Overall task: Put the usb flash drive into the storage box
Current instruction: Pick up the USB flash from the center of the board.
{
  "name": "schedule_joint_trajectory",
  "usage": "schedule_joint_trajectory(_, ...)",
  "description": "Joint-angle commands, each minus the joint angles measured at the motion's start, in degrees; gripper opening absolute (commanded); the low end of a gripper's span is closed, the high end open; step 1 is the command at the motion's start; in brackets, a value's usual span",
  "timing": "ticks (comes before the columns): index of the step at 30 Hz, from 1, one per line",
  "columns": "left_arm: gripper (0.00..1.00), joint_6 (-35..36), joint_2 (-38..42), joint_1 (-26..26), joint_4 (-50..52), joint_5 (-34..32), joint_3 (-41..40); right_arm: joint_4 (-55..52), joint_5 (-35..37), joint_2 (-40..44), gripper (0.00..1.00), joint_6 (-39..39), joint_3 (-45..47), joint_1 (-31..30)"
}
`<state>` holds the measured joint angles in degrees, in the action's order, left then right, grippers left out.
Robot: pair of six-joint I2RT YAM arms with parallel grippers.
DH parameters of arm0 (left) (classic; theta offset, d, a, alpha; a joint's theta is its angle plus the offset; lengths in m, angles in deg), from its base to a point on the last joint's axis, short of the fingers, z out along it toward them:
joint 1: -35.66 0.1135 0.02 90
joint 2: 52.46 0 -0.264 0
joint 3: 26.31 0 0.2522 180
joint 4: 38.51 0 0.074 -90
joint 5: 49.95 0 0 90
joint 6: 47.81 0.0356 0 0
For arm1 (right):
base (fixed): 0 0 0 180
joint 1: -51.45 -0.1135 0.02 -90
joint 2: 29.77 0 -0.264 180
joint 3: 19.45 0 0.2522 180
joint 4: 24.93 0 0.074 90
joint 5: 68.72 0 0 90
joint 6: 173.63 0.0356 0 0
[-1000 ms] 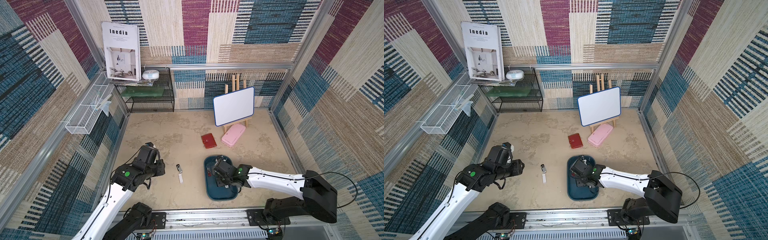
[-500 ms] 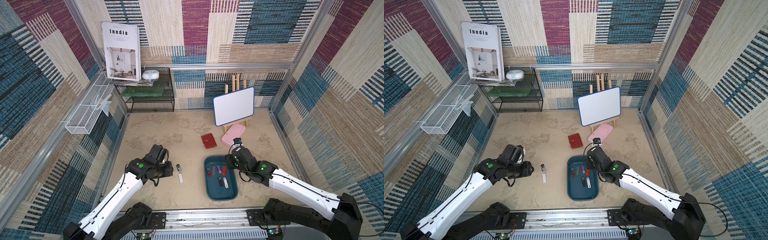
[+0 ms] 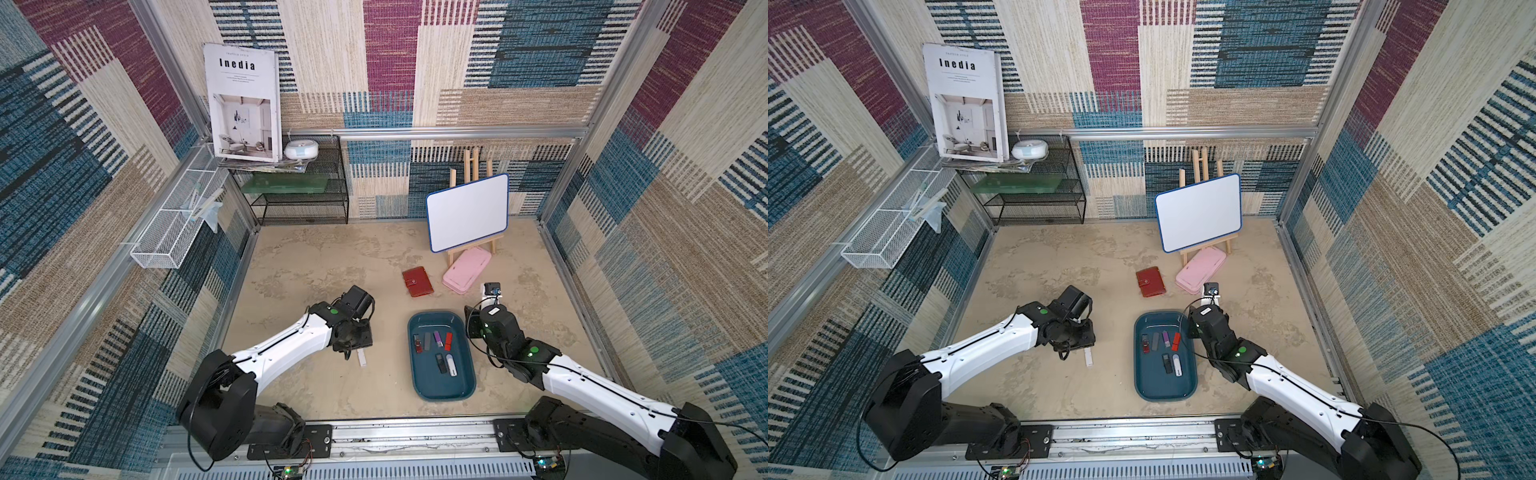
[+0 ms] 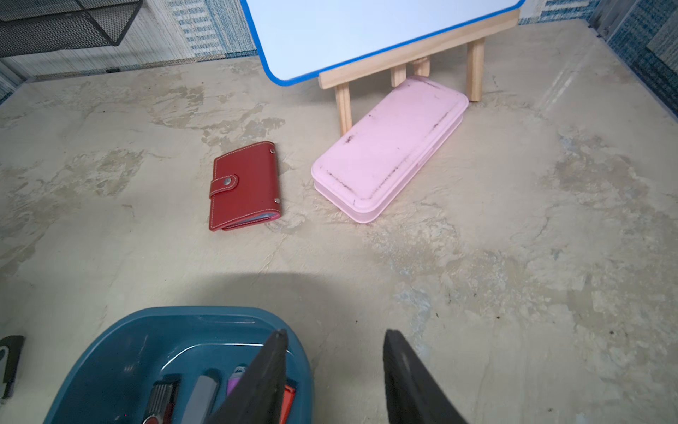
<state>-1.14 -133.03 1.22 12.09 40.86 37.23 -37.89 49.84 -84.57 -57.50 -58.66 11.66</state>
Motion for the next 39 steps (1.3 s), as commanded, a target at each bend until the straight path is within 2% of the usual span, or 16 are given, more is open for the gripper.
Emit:
schedule_joint_trajectory(1, 0.49, -1.0, -2.2, -0.2, -0.6, -2.3, 0.8, 5.2, 1.5, 0.1, 0.48, -0.1, 1.2, 0.0)
schedule_joint_trajectory(17, 0.46, -0.4, -12.9, -0.4, -0.4, -7.8, 4.8, 7.2, 1.4, -0.9, 0.48, 0.2, 2.7, 0.0)
schedule_joint_trajectory(26, 0.41, 0.4, -17.6, -0.2, -2.0, -7.7, 5.8, 7.2, 1.0, -2.5, 0.48, 0.0, 2.2, 0.0)
schedule_joint_trajectory(35, 0.22, 0.4, -17.9, 0.0, -1.9, -7.7, 5.6, 7.2, 0.9, -2.6, 0.48, 0.1, 2.3, 0.0)
schedule_joint_trajectory(39, 0.07, 0.5, -16.8, 0.0, -1.8, -7.6, 5.8, 7.1, 0.8, -2.6, 0.48, 0.1, 2.2, -0.1)
